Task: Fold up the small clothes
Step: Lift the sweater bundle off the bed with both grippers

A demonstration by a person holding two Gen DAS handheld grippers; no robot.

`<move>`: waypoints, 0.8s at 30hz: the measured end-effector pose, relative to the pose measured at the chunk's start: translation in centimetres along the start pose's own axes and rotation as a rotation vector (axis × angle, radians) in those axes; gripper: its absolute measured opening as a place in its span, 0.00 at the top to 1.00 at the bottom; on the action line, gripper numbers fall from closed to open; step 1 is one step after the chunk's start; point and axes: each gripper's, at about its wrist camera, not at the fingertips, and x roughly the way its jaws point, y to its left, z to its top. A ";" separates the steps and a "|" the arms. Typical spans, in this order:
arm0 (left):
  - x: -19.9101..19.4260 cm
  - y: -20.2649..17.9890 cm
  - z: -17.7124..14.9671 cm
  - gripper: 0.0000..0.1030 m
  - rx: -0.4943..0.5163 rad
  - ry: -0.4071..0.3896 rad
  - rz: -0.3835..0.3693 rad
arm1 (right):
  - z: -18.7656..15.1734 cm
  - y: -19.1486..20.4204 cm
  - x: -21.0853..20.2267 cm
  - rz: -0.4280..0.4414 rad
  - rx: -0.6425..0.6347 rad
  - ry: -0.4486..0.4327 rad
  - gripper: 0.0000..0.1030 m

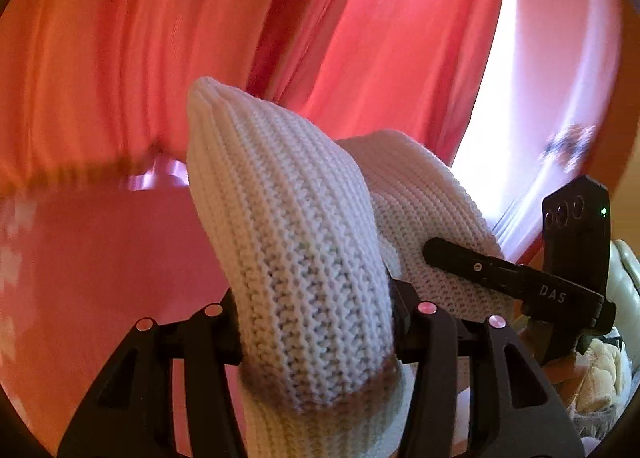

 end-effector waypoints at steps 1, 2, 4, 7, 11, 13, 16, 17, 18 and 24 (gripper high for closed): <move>-1.5 -0.8 1.2 0.53 0.022 -0.033 -0.008 | 1.0 1.4 -1.2 0.008 -0.026 -0.039 0.65; -3.5 -1.7 2.7 0.52 0.048 -0.079 -0.015 | 2.3 3.3 -2.7 0.024 -0.060 -0.086 0.65; -6.6 -2.8 4.8 0.52 0.094 -0.150 -0.016 | 4.6 6.9 -4.5 0.056 -0.124 -0.162 0.65; -11.6 -4.0 7.7 0.51 0.163 -0.268 -0.001 | 6.9 11.0 -6.4 0.101 -0.195 -0.241 0.64; -17.4 -3.8 10.3 0.50 0.215 -0.399 0.024 | 9.4 16.4 -7.2 0.165 -0.287 -0.323 0.64; -19.2 -3.2 11.0 0.49 0.229 -0.443 0.047 | 10.3 18.5 -6.5 0.192 -0.319 -0.340 0.64; -21.1 -0.6 11.7 0.47 0.228 -0.510 0.086 | 12.0 20.8 -4.3 0.237 -0.349 -0.339 0.63; -21.2 0.3 11.8 0.46 0.224 -0.519 0.095 | 12.4 21.5 -2.7 0.246 -0.355 -0.330 0.63; -21.1 1.5 11.8 0.45 0.217 -0.525 0.107 | 12.9 21.8 -1.2 0.248 -0.357 -0.317 0.63; -15.1 13.0 9.6 0.43 0.068 -0.406 0.175 | 11.0 19.3 12.7 0.216 -0.304 -0.100 0.62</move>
